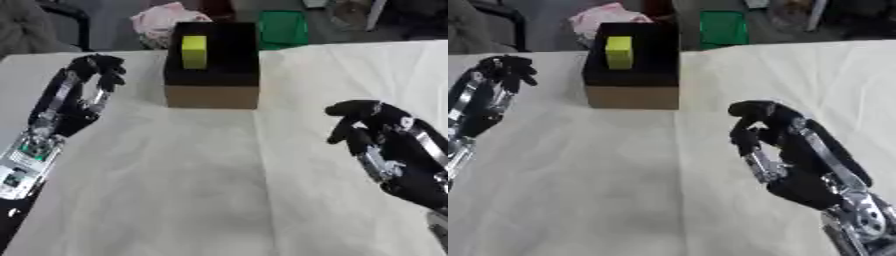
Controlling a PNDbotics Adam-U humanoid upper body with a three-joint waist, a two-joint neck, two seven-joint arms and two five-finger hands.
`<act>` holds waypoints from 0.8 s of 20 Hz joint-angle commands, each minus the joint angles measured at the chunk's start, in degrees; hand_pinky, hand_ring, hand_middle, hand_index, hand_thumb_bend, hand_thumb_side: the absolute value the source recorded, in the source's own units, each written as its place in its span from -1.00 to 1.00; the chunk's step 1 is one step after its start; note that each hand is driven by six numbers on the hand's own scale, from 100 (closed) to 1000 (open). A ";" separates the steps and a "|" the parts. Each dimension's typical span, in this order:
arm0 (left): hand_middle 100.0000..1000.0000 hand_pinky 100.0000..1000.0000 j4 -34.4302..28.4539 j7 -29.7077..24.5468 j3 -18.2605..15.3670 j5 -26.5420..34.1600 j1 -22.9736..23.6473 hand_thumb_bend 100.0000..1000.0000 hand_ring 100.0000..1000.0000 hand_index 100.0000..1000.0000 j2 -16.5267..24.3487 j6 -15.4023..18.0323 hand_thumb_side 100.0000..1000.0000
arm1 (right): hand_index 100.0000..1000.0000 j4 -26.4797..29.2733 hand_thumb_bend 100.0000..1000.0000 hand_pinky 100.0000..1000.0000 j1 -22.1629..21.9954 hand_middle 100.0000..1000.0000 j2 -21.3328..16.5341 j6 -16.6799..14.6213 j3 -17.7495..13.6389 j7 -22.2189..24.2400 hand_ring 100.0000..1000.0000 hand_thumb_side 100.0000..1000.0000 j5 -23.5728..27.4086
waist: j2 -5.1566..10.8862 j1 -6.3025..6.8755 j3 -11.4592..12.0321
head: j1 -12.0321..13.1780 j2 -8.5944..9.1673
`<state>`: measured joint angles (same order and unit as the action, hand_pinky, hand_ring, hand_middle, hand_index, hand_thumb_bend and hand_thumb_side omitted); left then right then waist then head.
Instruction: Pick up objects on the table and place them in the box.
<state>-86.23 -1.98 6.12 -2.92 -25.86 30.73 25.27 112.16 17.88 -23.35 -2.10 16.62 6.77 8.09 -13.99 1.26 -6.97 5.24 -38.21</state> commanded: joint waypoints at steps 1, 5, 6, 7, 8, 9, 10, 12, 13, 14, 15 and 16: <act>0.13 0.80 -5.65 -2.86 -0.63 3.03 1.82 -0.96 0.08 0.54 -0.59 -2.16 0.56 | 0.58 0.20 -0.96 0.22 0.02 -0.01 -0.22 -0.21 -1.16 -0.86 0.75 -0.33 -0.70 | 0.64 0.04 0.13 | 0.25 -1.47; 0.14 0.81 -12.12 -6.84 -1.98 7.01 5.68 -0.95 0.08 0.55 -2.99 -6.10 0.57 | 0.59 -0.08 -0.95 0.22 -0.38 -0.01 0.10 -0.58 -1.77 -1.53 0.75 -0.35 -1.19 | 0.13 -0.02 0.51 | 0.34 -2.54; 0.14 0.82 -13.69 -7.80 -2.33 7.98 6.57 -0.94 0.08 0.56 -3.57 -7.06 0.59 | 0.61 -0.11 -0.94 0.22 -0.46 0.00 0.15 -0.70 -1.90 -1.59 0.75 -0.36 -1.32 | -0.02 0.01 0.53 | 0.26 -2.57; 0.13 0.82 -15.17 -8.78 -2.68 8.85 7.51 -0.92 0.08 0.57 -4.25 -8.03 0.61 | 0.62 -0.17 -0.94 0.22 -0.53 0.00 0.20 -0.84 -2.08 -1.65 0.76 -0.37 -1.52 | -0.20 0.08 0.51 | 0.15 -2.56; 0.13 0.82 -16.22 -9.78 -3.05 9.36 8.52 -0.91 0.08 0.57 -5.05 -9.03 0.63 | 0.62 -0.28 -0.93 0.22 -0.60 0.00 0.30 -0.98 -2.28 -1.73 0.76 -0.38 -1.73 | -0.38 0.16 0.42 | 0.01 -2.66; 0.13 0.83 -16.99 -10.77 -3.43 9.53 9.36 -0.90 0.08 0.57 -5.76 -10.03 0.64 | 0.63 -0.37 -0.97 0.22 -0.66 0.00 0.41 -1.13 -2.44 -1.79 0.76 -0.38 -1.91 | -0.50 0.21 0.33 | -0.10 -2.76; 0.14 0.83 -17.53 -11.83 -3.75 9.56 10.23 -0.89 0.08 0.58 -6.42 -11.09 0.67 | 0.64 -0.44 -0.93 0.23 -0.73 0.01 0.51 -1.30 -2.60 -1.85 0.76 -0.38 -2.09 | -0.66 0.22 0.34 | -0.27 -2.73; 0.15 0.84 -18.86 -13.82 -4.35 8.89 11.84 -0.88 0.08 0.60 -7.60 -12.92 0.71 | 0.65 -0.50 -0.94 0.23 -0.92 0.02 0.60 -1.70 -2.92 -1.89 0.76 -0.39 -2.54 | -0.84 0.23 0.52 | -0.55 -2.71; 0.15 0.84 -19.41 -14.84 -4.72 8.46 12.51 -0.87 0.08 0.60 -8.18 -13.60 0.72 | 0.65 -0.54 -0.92 0.23 -1.03 0.02 0.63 -1.88 -3.10 -1.93 0.76 -0.39 -2.80 | -0.89 0.26 0.58 | -0.68 -2.64; 0.15 0.84 -19.83 -15.82 -5.03 8.01 13.04 -0.87 0.08 0.59 -8.66 -14.08 0.76 | 0.65 -0.59 -0.92 0.23 -1.14 0.02 0.67 -2.04 -3.27 -2.00 0.76 -0.39 -3.01 | -0.96 0.28 0.65 | -0.85 -2.57; 0.15 0.84 -20.16 -16.78 -5.18 7.36 13.52 -0.87 0.08 0.59 -9.11 -14.39 0.77 | 0.65 -0.67 -0.92 0.23 -1.24 0.02 0.75 -2.16 -3.46 -2.11 0.76 -0.39 -3.17 | -1.04 0.30 0.72 | -1.02 -2.52; 0.14 0.84 -20.28 -17.77 -5.21 6.81 13.96 -0.86 0.07 0.59 -9.54 -14.71 0.81 | 0.65 -0.75 -0.92 0.23 -1.31 0.02 0.84 -2.26 -3.60 -2.21 0.76 -0.39 -3.29 | -1.09 0.31 0.76 | -1.12 -2.55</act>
<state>-105.00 -18.55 1.71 4.45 -11.68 21.09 11.00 111.05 16.20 -22.23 -3.94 13.74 4.64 5.38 -15.90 1.62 -6.28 4.37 -40.34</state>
